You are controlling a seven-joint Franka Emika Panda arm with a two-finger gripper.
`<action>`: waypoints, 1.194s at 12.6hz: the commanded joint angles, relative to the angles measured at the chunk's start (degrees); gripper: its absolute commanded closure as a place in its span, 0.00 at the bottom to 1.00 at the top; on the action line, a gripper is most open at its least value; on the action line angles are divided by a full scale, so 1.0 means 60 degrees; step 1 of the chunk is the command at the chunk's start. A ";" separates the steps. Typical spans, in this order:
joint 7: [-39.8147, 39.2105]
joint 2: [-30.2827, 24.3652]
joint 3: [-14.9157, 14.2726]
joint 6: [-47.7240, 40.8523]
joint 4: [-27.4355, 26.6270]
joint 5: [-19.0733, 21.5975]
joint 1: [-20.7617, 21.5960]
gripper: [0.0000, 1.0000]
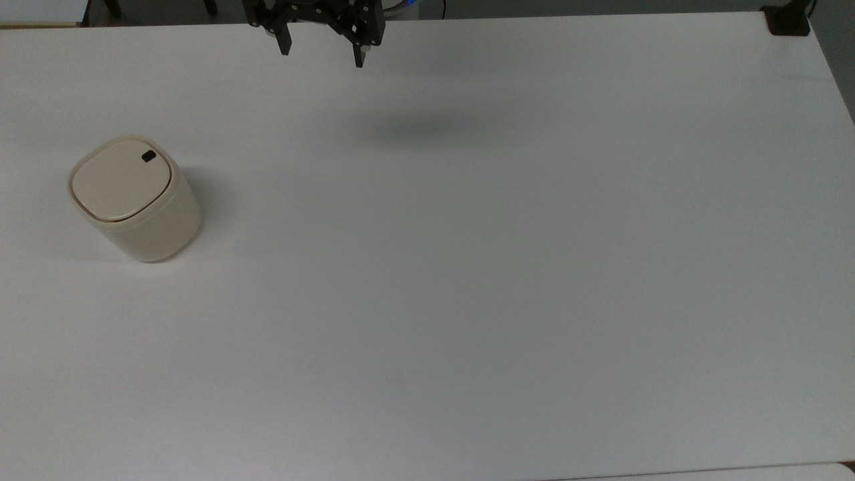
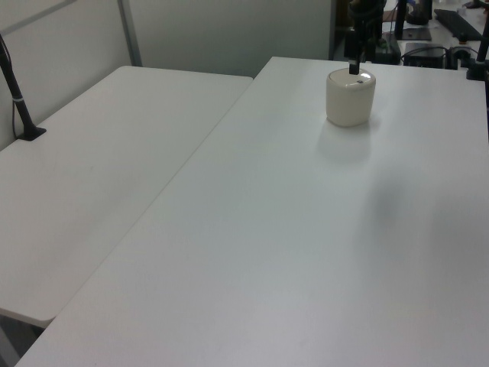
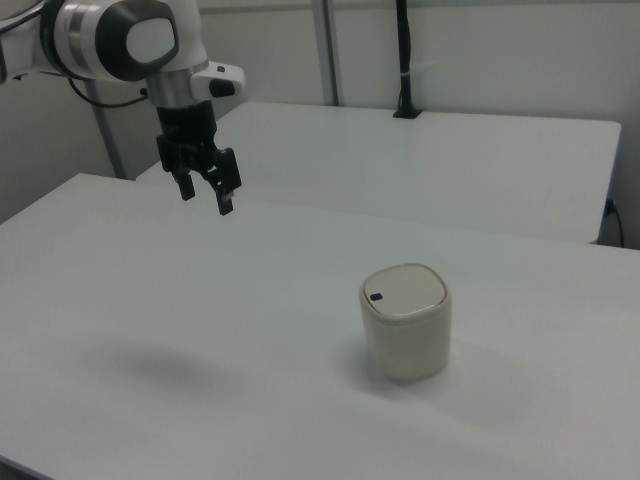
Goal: Open the trash bin
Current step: 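Move the gripper over the cream trash bin and lower toward its lid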
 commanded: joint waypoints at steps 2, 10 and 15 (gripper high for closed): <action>-0.0167 0.0248 -0.0026 -0.0040 0.0408 0.0194 -0.0321 0.84; 0.0962 0.1625 -0.2120 0.1920 0.1156 0.0267 -0.0877 1.00; 0.0845 0.2430 -0.2737 0.3284 0.0718 0.0267 -0.1111 1.00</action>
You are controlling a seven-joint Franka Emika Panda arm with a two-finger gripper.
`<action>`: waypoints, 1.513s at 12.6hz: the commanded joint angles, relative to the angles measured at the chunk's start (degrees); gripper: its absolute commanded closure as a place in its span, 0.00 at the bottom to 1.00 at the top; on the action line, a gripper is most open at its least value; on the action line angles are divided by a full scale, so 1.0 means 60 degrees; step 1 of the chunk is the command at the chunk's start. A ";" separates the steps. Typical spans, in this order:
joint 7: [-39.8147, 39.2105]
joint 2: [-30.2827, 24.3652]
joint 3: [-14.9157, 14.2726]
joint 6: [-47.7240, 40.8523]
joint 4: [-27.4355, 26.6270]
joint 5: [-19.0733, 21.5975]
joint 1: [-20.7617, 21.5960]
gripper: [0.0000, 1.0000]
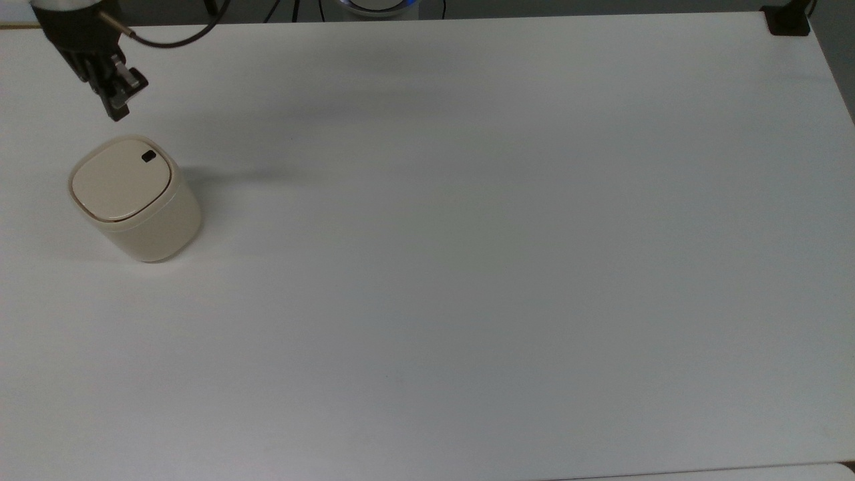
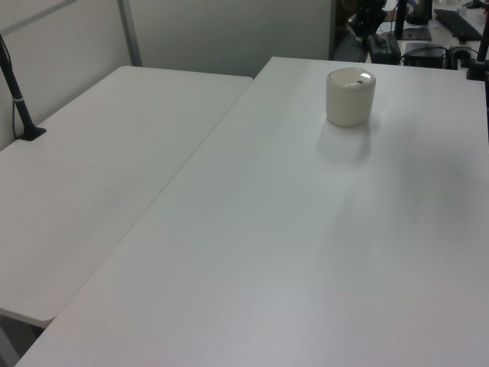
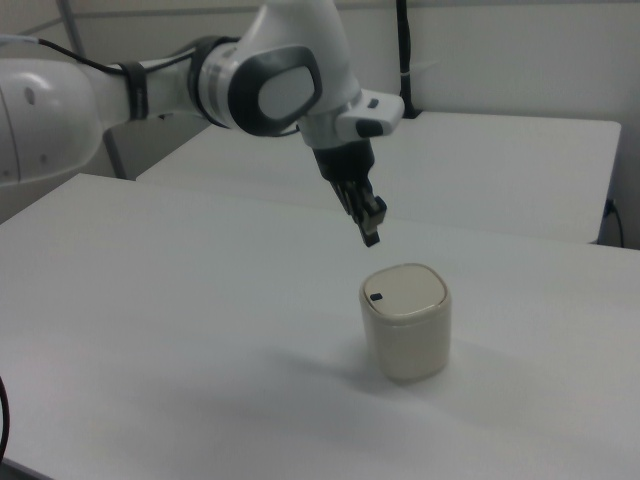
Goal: Open the trash bin
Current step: 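Press the gripper down on the lid button of the bin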
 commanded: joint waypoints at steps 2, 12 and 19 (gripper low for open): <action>0.0030 0.0771 -0.0127 0.1094 -0.0515 0.0251 -0.0074 1.00; -0.0175 0.1067 -0.0054 0.1316 -0.1161 0.0237 0.0014 1.00; -0.0819 -0.0777 0.0762 -0.1123 -0.0562 0.0149 0.0219 0.76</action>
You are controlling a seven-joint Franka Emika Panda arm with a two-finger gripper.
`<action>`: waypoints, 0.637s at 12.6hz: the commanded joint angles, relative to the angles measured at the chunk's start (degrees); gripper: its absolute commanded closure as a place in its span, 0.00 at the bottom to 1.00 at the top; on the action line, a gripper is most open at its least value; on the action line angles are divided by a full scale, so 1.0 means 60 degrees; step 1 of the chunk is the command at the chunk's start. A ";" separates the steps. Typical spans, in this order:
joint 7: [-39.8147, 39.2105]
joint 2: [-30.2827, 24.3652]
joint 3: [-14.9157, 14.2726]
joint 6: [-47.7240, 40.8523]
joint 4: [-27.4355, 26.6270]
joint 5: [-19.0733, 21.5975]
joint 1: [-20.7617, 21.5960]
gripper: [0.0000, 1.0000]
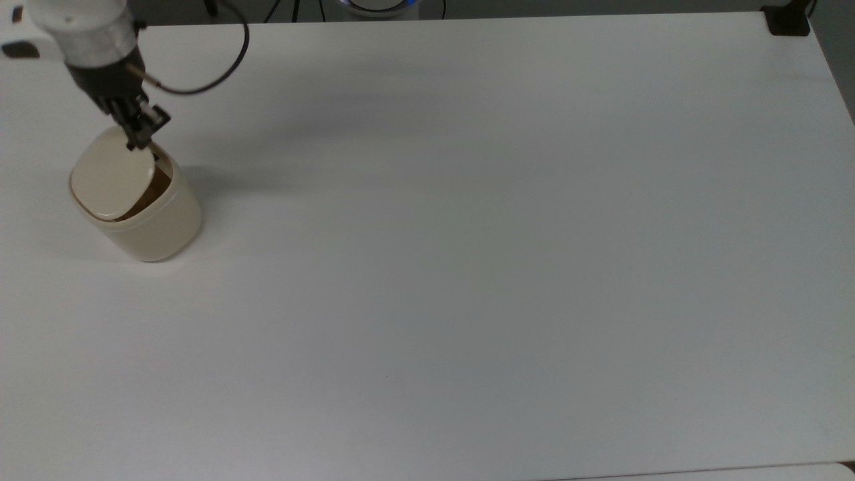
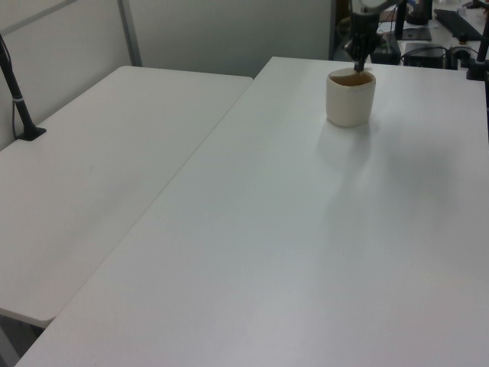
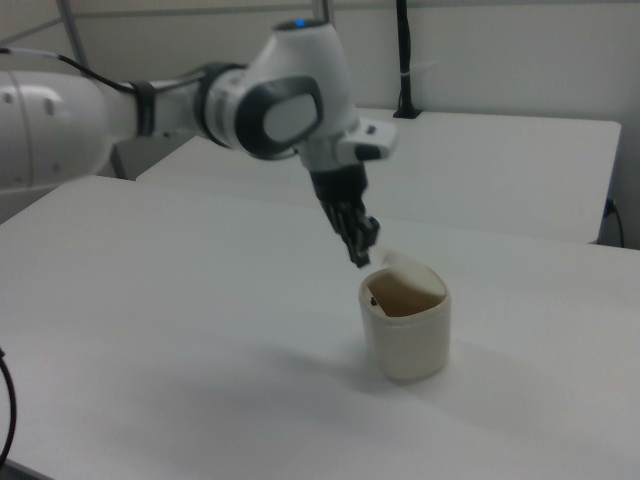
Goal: Open the trash bin
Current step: 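Lift the gripper away from the bin as the lid pops open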
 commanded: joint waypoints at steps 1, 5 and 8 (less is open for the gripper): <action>-0.0439 -0.1387 0.1223 -0.1645 -0.0119 0.0142 0.0272 0.24; -0.1974 -0.2239 0.2664 -0.3551 -0.0222 0.0142 0.0813 0.00; -0.1962 -0.2285 0.2739 -0.3730 -0.0207 0.0128 0.0932 0.00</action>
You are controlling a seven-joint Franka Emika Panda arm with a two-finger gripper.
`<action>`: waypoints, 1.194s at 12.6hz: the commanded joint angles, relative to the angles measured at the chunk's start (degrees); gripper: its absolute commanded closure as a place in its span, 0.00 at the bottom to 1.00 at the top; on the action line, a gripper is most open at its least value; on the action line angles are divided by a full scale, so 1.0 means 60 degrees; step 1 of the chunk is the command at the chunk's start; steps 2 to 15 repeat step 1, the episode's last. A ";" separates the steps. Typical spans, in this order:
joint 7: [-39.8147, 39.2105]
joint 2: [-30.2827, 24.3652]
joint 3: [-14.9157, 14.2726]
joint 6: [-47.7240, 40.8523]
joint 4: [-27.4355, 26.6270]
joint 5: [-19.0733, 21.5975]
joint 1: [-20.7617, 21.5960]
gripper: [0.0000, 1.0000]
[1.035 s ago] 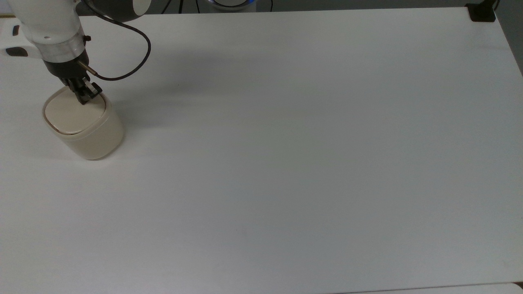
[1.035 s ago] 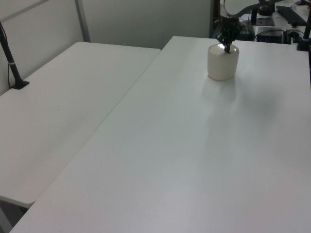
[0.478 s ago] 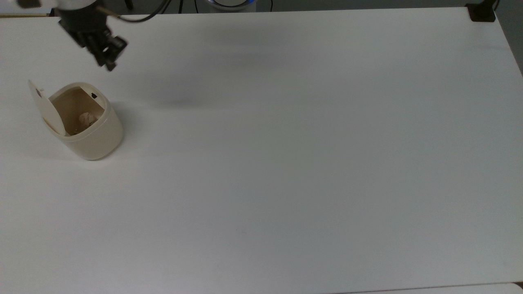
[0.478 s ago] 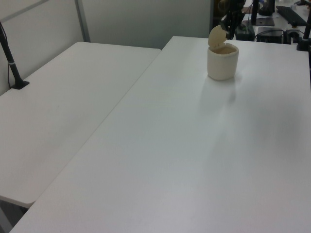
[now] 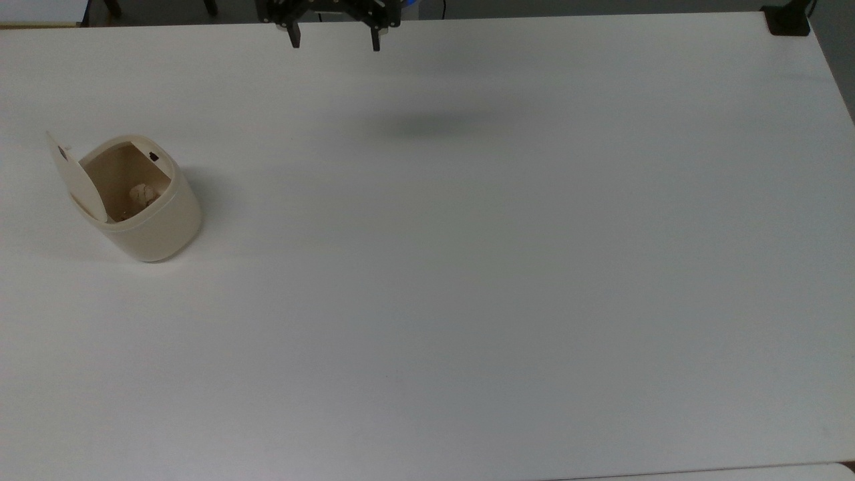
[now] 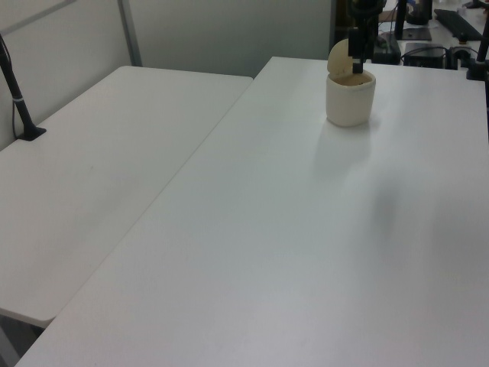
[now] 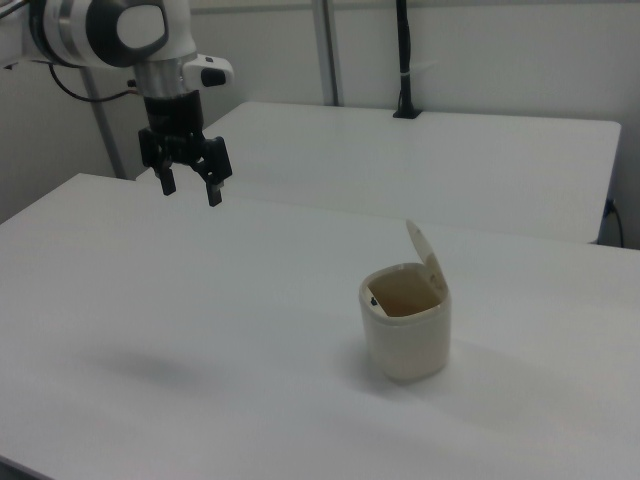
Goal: Open the trash bin
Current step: 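Lift the gripper away from the bin as the lid pops open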
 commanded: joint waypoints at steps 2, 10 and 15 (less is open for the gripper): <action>-0.0426 -0.0216 -0.0070 -0.0130 -0.0271 0.0140 -0.0033 0.00; -0.0426 -0.0216 -0.0070 -0.0130 -0.0271 0.0140 -0.0033 0.00; -0.0426 -0.0216 -0.0070 -0.0130 -0.0271 0.0140 -0.0033 0.00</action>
